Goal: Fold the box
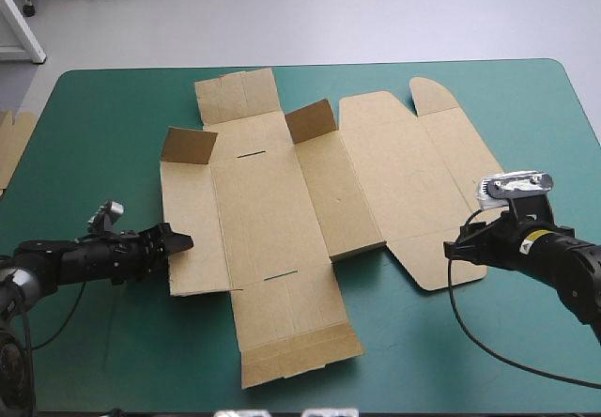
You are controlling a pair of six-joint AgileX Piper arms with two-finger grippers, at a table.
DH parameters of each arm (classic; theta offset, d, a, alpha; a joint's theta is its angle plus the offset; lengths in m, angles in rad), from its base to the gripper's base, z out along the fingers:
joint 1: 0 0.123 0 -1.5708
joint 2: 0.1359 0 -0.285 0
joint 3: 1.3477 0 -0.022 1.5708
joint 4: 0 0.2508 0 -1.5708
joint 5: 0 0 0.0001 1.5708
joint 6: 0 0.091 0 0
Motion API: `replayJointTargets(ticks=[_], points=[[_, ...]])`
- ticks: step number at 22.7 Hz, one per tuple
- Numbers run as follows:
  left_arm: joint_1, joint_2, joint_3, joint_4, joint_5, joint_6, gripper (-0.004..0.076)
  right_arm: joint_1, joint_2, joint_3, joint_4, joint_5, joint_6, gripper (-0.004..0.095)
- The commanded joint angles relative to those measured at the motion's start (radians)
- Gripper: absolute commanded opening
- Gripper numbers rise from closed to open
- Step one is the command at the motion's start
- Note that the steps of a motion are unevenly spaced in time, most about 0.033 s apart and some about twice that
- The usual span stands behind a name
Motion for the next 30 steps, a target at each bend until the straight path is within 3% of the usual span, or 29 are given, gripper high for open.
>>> replayJointTargets(ticks=[1, 6, 8, 10, 12, 14, 30], points=[[-0.050, 0.032, -0.023, -0.065, 0.040, 0.028, 0.0426, -0.006, -0.012, -0.034, 0.009, -0.039, -0.013, 0.0470], [-0.074, 0.047, -0.029, -0.122, 0.038, 0.073, 0.0408, -0.006, -0.012, -0.034, 0.020, -0.030, -0.013, 0.0469], [-0.074, 0.047, -0.029, -0.120, 0.040, 0.080, 0.0356, -0.006, -0.012, -0.034, 0.020, -0.030, -0.013, 0.0468], [-0.074, 0.047, -0.029, -0.129, 0.040, 0.088, 0.0245, -0.006, -0.012, -0.034, 0.021, -0.028, -0.013, 0.0469], [-0.074, 0.047, -0.029, -0.168, 0.030, 0.123, 0.0072, -0.006, -0.012, -0.034, 0.023, -0.028, -0.013, 0.0468], [-0.074, 0.047, -0.029, -0.201, 0.030, 0.161, -0.0009, -0.006, -0.012, -0.034, 0.023, -0.026, -0.013, 0.0464], [-0.075, 0.047, -0.199, 0.038, 0.084, 0.208, -0.0010, -0.006, -0.012, -0.034, 0.015, -0.024, -0.012, 0.0445]])
